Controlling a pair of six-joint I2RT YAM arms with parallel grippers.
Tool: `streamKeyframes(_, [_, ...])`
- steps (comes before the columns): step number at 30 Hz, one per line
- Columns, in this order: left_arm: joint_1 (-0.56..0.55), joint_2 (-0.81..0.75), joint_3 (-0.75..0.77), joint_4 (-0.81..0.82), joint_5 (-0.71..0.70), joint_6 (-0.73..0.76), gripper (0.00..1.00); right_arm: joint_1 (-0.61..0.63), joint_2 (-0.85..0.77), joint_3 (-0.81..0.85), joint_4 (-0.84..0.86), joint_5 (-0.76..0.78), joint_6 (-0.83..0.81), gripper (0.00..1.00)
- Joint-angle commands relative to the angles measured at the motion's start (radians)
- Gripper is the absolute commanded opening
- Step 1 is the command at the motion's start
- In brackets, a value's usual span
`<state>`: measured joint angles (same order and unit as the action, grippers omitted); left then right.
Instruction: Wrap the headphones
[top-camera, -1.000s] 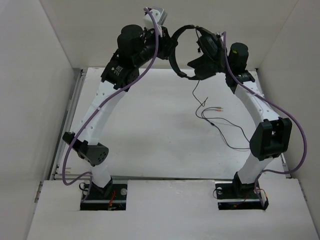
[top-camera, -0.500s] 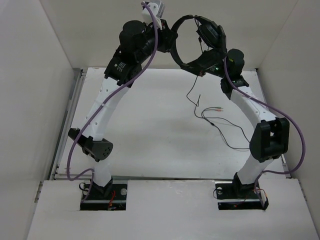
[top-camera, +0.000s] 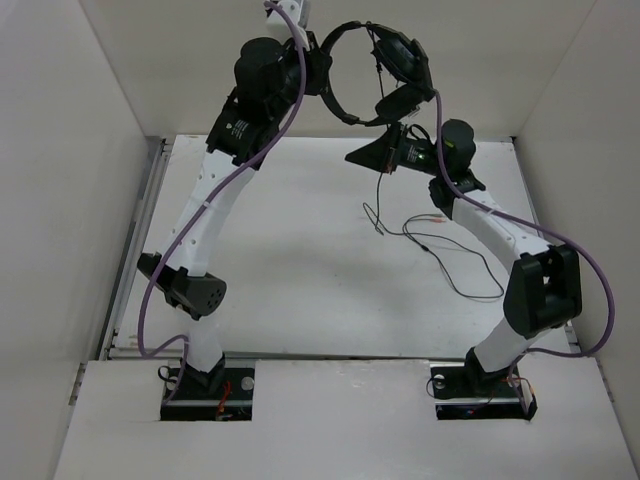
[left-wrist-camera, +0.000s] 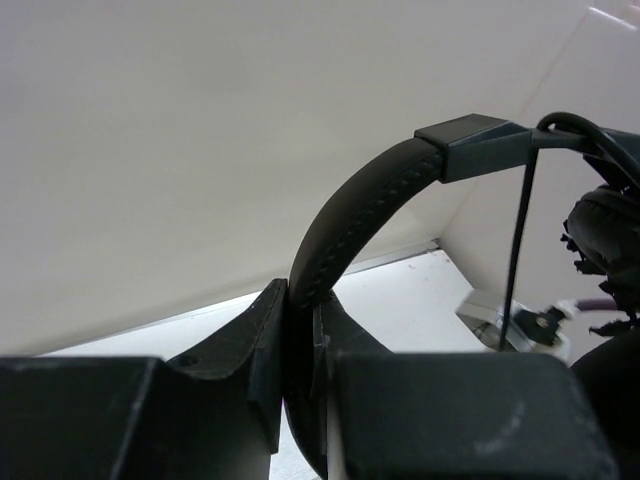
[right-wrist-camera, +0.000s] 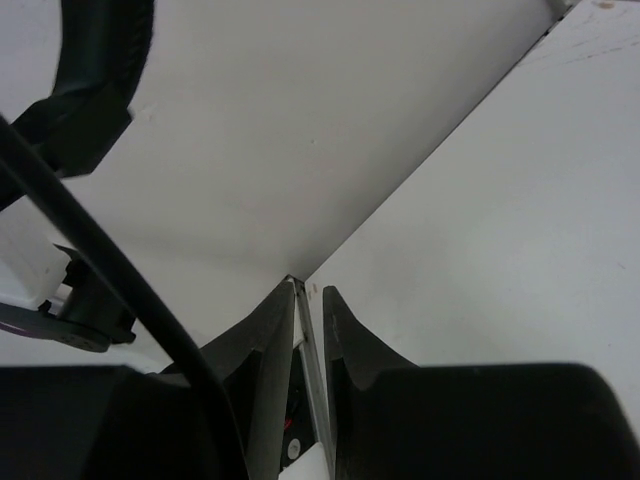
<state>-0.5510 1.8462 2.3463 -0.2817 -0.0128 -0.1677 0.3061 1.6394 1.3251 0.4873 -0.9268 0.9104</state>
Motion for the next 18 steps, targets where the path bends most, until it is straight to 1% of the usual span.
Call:
streamKeyframes(1, [0.030,-0.033,0.071,0.180,-0.116,-0.038,0.00,0.020,-0.033,-0.033,0.043,-0.014,0.028,0.30])
streamKeyframes(5, [0.038,-0.030,0.071,0.190,-0.151,-0.035,0.00,0.037,-0.032,-0.033,0.043,-0.014,0.033,0.32])
streamKeyframes(7, [0.041,-0.027,0.074,0.196,-0.164,-0.030,0.00,0.046,-0.032,-0.036,0.043,-0.014,0.033,0.35])
streamKeyframes(11, [0.050,-0.022,0.087,0.197,-0.170,-0.029,0.00,0.070,-0.032,-0.058,0.037,-0.012,0.028,0.46])
streamKeyframes(14, [0.056,-0.024,0.091,0.197,-0.170,-0.030,0.00,0.084,-0.027,-0.061,0.034,-0.015,0.021,0.51])
streamKeyframes(18, [0.072,-0.025,0.091,0.197,-0.170,-0.033,0.00,0.093,-0.015,-0.052,0.034,-0.021,0.018,0.51])
